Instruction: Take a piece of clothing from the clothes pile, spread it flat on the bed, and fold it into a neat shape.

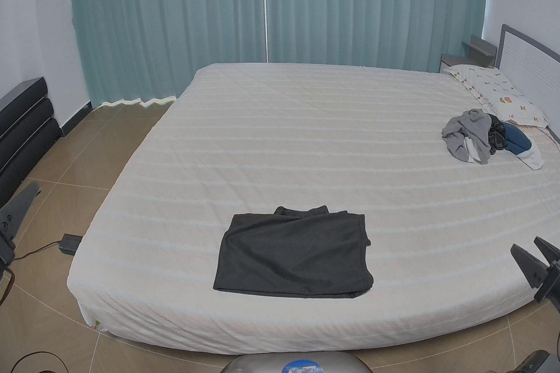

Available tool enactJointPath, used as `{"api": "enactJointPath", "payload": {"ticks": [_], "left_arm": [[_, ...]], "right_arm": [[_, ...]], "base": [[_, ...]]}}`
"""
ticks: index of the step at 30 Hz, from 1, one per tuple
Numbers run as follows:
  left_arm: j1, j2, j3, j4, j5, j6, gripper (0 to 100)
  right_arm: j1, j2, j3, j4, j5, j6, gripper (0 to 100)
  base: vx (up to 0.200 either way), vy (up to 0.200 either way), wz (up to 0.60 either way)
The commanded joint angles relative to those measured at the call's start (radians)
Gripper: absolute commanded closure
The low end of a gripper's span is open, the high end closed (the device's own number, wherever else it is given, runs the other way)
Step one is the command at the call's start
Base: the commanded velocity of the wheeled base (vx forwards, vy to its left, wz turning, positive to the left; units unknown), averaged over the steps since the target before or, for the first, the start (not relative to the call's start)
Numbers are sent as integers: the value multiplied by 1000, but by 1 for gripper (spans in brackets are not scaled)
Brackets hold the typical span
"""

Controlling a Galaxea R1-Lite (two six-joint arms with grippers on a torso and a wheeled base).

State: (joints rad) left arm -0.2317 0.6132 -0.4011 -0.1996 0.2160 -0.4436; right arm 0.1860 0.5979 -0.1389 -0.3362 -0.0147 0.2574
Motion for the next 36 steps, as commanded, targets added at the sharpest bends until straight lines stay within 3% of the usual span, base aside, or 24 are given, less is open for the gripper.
{"api": "enactJointPath", "payload": {"ticks": [1, 7, 11, 18, 22, 23, 27, 30, 31, 32, 35, 36], "left_arm": [[28, -257, 4, 146, 33, 95, 0], [88, -365, 2, 243, 33, 125, 0], [140, -443, 4, 287, 33, 180, 0], [219, -567, 10, 339, 14, 333, 0], [230, -610, 21, 338, -46, 375, 0], [232, -610, 39, 325, -70, 395, 0], [232, -610, 67, 313, -76, 384, 0], [232, -610, 93, 285, -75, 385, 0], [232, -612, 180, 167, -72, 401, 0], [232, -612, 180, 167, -72, 401, 0], [232, -612, 401, -149, -75, 484, 0], [232, -610, 401, -159, -66, 491, 0]], "right_arm": [[-56, -317, -65, 195, 19, -52, 0], [-83, -478, -137, 454, 64, -135, 0], [-79, -497, -194, 545, 44, -172, 0], [-106, -498, -225, 612, -74, -208, 0], [-123, -495, -288, 709, -91, -208, 0], [-155, -489, -330, 796, -113, -210, 0], [-174, -569, -321, 868, -77, -244, 0], [-187, -598, -294, 861, -28, -271, 0], [-187, -596, -288, 833, -24, -279, 0], [-187, -596, -288, 833, -24, -279, 0], [-189, -596, -255, 743, -25, -279, 0], [-189, -596, -246, 727, -25, -279, 0]], "base": [[0, 0, 0], [0, 0, 0], [0, 0, 0], [0, 0, 0], [0, 0, 0], [0, 0, 0], [0, 0, 0], [0, 0, 0], [0, 0, 0], [0, 0, 0], [0, 0, 0], [0, 0, 0]]}}
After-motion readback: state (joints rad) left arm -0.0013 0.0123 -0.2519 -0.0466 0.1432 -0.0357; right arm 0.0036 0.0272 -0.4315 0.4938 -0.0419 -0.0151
